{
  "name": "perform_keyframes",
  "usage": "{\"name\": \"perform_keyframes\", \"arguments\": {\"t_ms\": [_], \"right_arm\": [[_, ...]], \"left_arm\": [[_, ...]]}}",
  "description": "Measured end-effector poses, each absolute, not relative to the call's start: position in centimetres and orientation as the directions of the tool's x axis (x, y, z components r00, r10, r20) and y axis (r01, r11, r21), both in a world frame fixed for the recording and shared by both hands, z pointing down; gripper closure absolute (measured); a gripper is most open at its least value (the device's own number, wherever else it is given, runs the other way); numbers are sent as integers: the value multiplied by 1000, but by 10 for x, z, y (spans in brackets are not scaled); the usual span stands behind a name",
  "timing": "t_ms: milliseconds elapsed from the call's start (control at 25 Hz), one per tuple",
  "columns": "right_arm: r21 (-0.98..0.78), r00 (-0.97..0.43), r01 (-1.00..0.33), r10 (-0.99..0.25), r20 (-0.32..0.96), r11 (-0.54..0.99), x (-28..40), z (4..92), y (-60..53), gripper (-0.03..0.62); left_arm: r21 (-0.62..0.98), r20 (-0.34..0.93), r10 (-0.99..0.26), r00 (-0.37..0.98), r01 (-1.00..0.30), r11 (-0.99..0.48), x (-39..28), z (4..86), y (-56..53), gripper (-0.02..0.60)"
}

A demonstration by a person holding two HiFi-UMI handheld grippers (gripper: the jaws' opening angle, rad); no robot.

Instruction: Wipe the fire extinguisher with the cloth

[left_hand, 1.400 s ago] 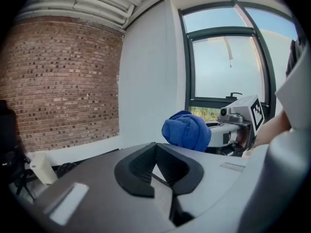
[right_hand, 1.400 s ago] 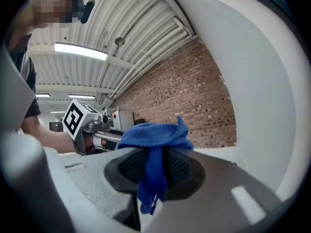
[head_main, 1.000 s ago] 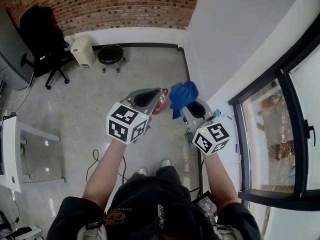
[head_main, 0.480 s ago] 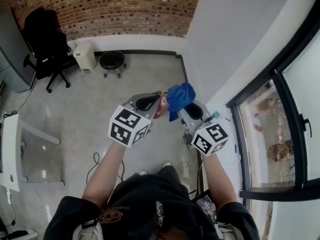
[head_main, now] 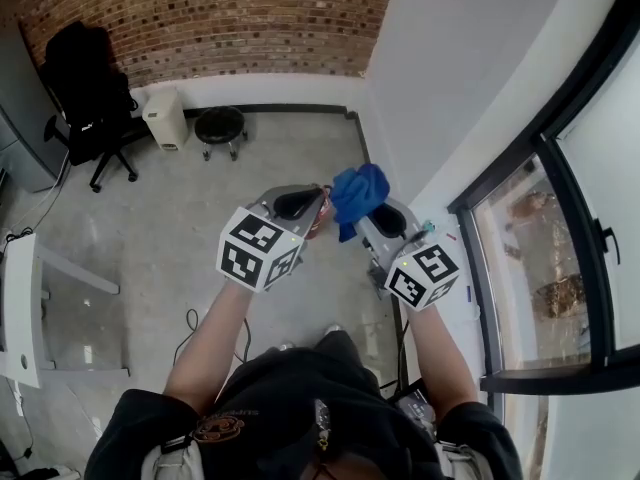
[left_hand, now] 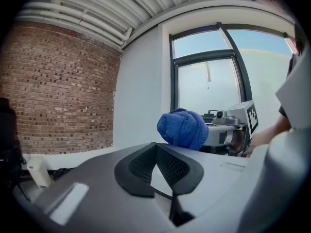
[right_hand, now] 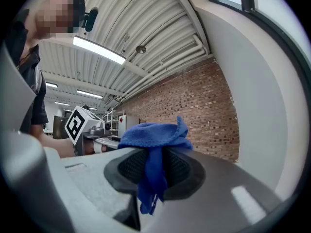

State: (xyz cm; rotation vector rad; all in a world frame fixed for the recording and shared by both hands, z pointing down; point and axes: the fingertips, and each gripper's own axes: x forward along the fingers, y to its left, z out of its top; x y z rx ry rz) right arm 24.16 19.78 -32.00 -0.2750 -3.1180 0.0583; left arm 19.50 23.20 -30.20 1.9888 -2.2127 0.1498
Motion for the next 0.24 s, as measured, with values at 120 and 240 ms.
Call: {"name": "perform_keyframes", "arguments": {"t_ms": [120,240], "right_arm": [[-33,-984,176,176,6,984,244,-320,200,508],[-35,-984,180,180,0,983,247,-321,201,508]], "left_arm": [[43,187,-978,-90,-994,100,199,-300,232,575],[51,188,-978,-90,-994,101,203,-298,234,575]]}}
